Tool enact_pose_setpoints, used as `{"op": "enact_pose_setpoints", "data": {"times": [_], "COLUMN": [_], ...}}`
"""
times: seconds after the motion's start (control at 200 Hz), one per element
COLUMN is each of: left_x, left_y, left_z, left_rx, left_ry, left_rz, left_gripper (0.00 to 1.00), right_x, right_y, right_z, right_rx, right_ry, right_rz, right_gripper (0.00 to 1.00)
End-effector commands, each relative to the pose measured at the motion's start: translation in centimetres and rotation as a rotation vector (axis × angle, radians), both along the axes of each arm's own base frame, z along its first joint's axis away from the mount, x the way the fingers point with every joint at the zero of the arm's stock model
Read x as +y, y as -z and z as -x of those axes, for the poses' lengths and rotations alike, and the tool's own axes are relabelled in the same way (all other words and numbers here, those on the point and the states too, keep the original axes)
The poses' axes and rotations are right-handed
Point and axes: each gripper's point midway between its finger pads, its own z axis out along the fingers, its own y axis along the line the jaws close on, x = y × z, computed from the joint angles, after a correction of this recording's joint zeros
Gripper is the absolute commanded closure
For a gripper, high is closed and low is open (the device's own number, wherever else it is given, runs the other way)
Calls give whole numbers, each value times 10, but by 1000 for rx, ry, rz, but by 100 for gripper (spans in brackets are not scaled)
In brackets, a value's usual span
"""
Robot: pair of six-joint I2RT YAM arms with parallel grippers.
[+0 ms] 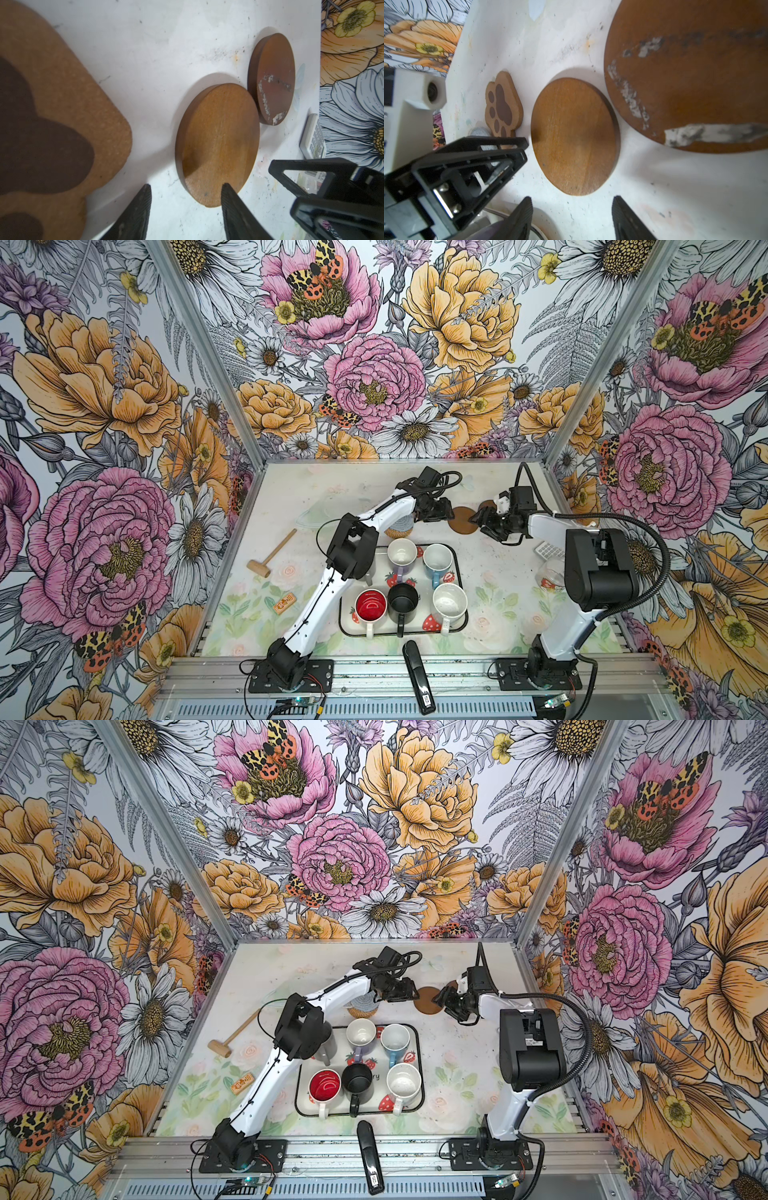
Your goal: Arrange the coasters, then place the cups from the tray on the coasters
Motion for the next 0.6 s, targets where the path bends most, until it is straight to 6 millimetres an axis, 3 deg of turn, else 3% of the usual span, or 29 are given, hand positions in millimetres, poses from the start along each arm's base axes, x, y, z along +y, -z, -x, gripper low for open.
{"op": "enact_pose_setpoints", "data": {"times": [0.0, 0.245, 0.595], "left_x": [7, 17, 35], "left_y": [-34, -51, -61], "left_z": [-6, -12, -15], "left_rx": [-79, -105, -130], "left_ry": [-2, -19, -35], "left_rz": [-5, 0, -23], "left_gripper": [44, 44, 44], "right_x": [8, 25, 29], "right_y": [-4, 9, 26], "right_z": [9, 12, 2], "right_rx": [-11, 21, 49], "right_ry": [-30, -68, -68], "right_rz": [-4, -5, -5], "right_gripper": [44, 52, 57]}}
